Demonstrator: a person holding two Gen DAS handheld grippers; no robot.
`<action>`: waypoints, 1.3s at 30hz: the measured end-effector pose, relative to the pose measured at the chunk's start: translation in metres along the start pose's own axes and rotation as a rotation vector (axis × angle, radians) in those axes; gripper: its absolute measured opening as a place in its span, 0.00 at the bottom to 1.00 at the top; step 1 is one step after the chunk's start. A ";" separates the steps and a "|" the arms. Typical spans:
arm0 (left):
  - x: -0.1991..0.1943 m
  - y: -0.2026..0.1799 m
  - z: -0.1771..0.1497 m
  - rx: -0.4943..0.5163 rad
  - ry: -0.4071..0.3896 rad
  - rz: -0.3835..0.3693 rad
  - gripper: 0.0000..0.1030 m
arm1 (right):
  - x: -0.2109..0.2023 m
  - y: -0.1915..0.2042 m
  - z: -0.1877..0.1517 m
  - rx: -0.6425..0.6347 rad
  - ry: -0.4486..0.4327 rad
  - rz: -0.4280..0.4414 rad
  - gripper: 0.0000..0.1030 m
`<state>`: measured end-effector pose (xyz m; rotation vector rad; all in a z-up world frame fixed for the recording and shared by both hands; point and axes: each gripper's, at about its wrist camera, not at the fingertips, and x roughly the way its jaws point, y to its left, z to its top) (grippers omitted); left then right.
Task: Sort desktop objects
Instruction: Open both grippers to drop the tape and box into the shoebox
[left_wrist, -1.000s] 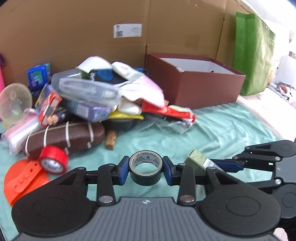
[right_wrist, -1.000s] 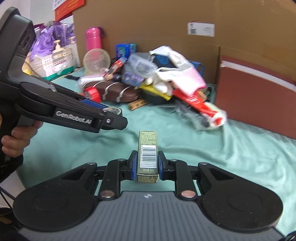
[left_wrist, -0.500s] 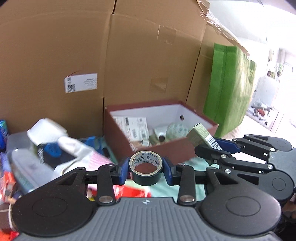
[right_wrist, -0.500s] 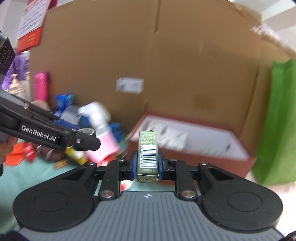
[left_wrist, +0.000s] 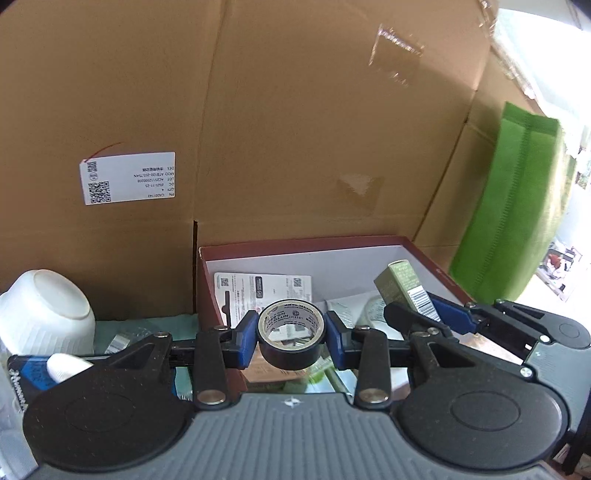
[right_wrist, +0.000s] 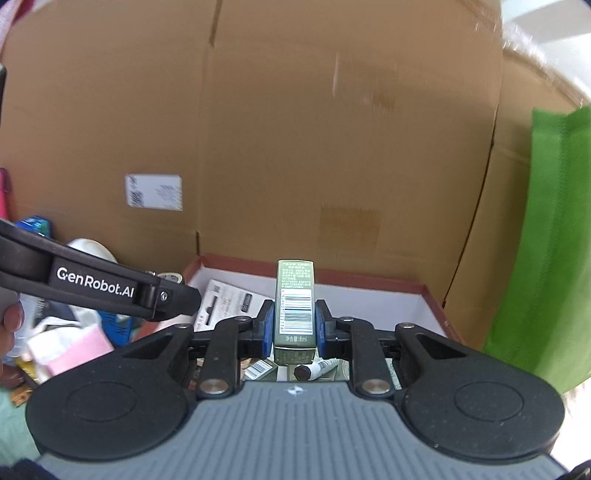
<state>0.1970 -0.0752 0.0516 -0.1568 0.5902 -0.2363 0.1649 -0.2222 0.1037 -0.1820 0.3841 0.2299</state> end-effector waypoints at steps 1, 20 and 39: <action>0.007 0.000 0.002 0.003 0.005 0.008 0.39 | 0.008 -0.002 -0.001 0.005 0.017 -0.001 0.20; 0.049 -0.002 -0.001 0.095 0.046 0.023 0.47 | 0.079 0.001 -0.016 -0.008 0.171 0.034 0.21; 0.015 -0.005 -0.014 0.097 -0.031 -0.056 0.95 | 0.033 0.008 -0.017 -0.028 0.074 -0.046 0.84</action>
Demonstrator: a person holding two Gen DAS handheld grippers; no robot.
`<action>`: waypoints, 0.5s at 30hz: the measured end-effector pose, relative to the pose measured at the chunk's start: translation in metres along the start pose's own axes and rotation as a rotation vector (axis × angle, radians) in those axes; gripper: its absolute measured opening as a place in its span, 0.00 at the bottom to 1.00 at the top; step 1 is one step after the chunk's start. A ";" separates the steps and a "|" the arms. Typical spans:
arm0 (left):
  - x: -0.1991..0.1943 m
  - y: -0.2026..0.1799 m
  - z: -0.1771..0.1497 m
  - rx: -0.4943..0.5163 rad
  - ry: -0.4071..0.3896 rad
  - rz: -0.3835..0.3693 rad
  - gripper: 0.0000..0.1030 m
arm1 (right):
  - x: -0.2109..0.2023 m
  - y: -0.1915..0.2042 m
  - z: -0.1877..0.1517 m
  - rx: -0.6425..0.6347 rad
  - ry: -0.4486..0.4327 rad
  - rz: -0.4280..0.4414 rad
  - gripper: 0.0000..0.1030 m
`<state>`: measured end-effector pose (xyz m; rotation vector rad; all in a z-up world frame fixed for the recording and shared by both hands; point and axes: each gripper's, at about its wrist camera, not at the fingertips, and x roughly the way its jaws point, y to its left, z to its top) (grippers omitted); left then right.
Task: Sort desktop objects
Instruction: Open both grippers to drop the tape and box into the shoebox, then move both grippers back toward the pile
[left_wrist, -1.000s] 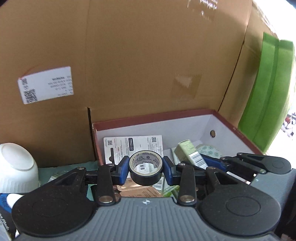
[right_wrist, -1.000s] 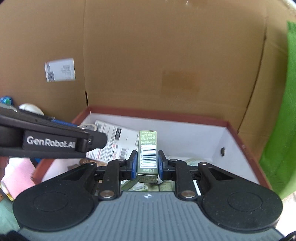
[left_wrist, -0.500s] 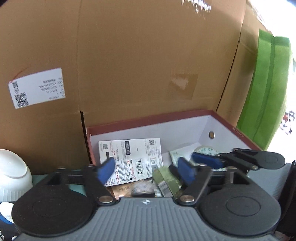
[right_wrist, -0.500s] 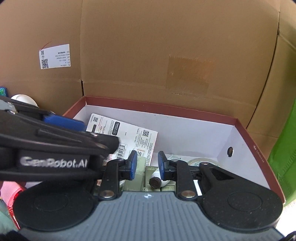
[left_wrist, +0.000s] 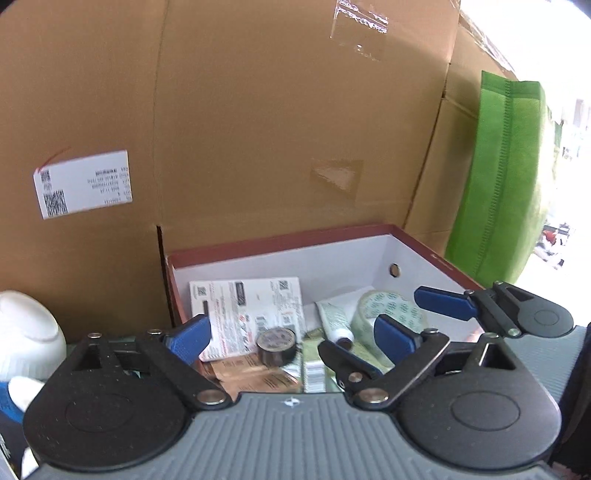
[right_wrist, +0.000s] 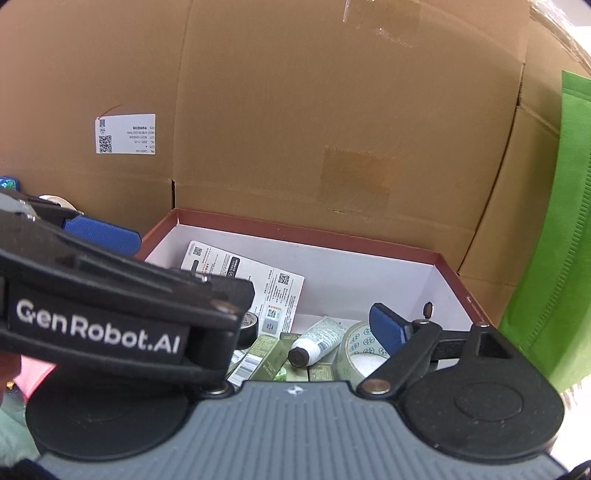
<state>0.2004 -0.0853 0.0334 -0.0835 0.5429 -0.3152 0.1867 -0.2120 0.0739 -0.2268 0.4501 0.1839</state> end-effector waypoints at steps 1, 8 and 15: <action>-0.002 -0.001 -0.001 -0.007 0.006 -0.012 0.95 | -0.003 0.000 -0.001 0.002 -0.003 -0.003 0.84; -0.017 -0.013 -0.010 0.001 -0.032 -0.018 0.97 | -0.023 -0.007 -0.005 0.037 -0.035 0.001 0.84; -0.036 -0.024 -0.016 0.031 -0.084 0.010 1.00 | -0.042 -0.008 -0.009 0.058 -0.064 -0.001 0.84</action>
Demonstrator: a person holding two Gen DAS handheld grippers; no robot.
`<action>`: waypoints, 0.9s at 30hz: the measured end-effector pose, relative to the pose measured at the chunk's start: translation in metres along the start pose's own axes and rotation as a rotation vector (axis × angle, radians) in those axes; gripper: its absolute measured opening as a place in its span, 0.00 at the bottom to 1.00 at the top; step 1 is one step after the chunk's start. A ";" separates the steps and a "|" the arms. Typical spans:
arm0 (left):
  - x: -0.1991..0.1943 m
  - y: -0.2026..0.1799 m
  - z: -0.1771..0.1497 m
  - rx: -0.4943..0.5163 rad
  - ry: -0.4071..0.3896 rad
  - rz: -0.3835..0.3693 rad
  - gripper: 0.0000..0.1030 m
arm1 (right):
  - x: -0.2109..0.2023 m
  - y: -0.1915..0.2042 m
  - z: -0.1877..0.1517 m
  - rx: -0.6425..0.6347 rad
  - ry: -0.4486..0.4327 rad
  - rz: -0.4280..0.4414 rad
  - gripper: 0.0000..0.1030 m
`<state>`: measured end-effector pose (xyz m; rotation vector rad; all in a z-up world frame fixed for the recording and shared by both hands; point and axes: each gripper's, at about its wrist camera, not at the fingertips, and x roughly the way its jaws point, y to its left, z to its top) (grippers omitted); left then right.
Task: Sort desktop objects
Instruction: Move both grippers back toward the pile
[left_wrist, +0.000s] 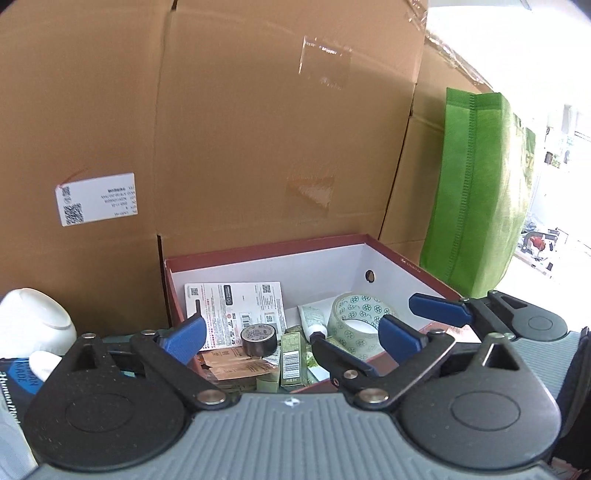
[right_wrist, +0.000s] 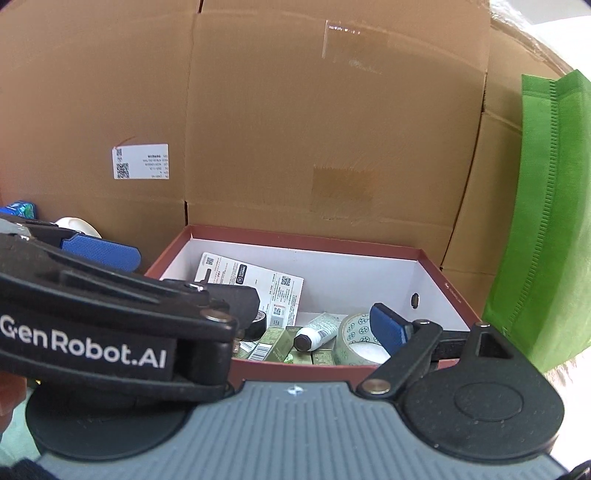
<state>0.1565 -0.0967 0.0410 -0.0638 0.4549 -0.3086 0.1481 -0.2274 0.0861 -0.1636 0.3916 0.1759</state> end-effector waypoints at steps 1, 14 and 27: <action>-0.003 0.000 -0.001 0.001 -0.004 -0.002 1.00 | -0.003 0.001 0.000 0.001 -0.002 0.000 0.84; -0.076 0.003 -0.048 0.006 -0.072 0.094 1.00 | -0.057 0.045 -0.029 -0.050 -0.019 0.095 0.85; -0.142 0.051 -0.110 -0.098 -0.032 0.189 1.00 | -0.089 0.128 -0.061 -0.100 0.025 0.292 0.85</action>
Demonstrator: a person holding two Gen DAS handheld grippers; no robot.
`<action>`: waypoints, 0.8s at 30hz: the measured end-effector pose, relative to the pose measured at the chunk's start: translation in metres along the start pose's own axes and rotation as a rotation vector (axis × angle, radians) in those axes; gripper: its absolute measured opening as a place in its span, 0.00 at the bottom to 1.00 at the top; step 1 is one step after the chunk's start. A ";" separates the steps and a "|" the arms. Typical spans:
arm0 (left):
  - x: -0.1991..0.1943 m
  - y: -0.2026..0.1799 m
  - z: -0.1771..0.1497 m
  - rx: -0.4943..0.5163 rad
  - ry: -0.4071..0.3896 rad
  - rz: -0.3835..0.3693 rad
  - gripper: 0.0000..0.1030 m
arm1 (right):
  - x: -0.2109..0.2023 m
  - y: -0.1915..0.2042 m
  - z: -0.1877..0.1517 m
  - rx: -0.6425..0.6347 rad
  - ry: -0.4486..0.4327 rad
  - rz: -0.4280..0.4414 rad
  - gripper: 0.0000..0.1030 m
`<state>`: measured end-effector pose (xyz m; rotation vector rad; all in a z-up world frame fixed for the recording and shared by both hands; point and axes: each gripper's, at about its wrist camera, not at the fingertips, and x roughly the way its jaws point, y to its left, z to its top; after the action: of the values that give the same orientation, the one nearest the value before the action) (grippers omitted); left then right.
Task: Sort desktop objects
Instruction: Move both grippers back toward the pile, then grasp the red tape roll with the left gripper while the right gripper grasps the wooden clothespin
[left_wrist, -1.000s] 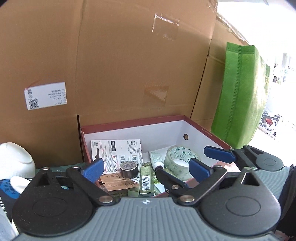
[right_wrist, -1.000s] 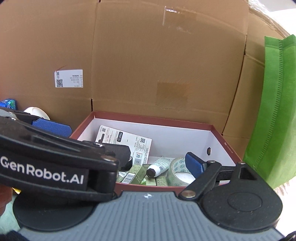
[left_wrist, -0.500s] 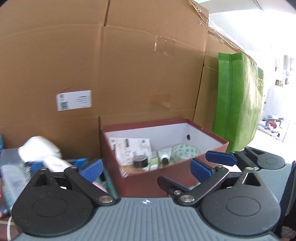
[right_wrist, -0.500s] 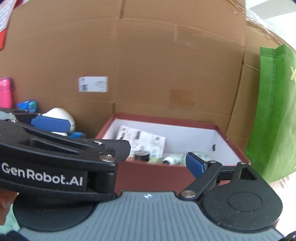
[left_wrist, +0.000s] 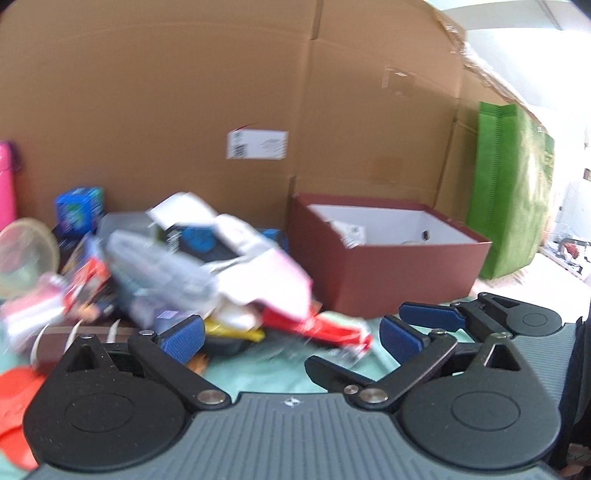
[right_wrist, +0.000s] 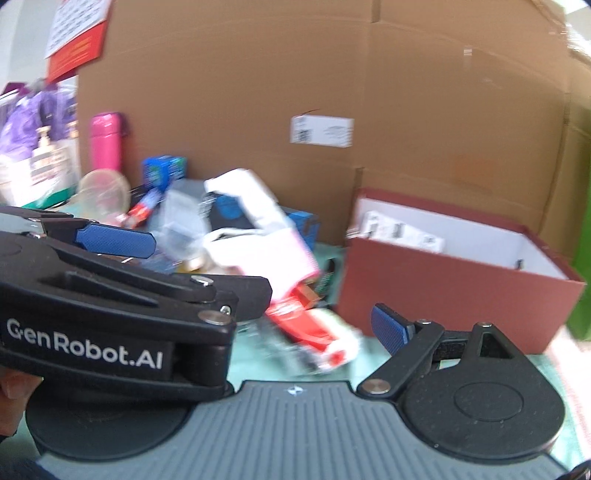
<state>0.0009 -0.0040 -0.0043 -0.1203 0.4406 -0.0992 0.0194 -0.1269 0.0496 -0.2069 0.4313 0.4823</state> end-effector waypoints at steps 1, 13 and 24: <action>-0.003 0.006 -0.003 -0.011 0.006 0.005 1.00 | 0.002 0.007 -0.001 -0.004 0.007 0.018 0.85; -0.031 0.077 -0.033 -0.069 0.034 0.159 1.00 | 0.034 0.056 -0.014 -0.012 0.104 0.159 0.85; -0.018 0.128 -0.030 -0.187 0.075 0.169 0.76 | 0.064 0.070 -0.009 -0.017 0.153 0.180 0.76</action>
<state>-0.0195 0.1224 -0.0410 -0.2635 0.5331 0.1042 0.0333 -0.0428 0.0064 -0.2231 0.5993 0.6497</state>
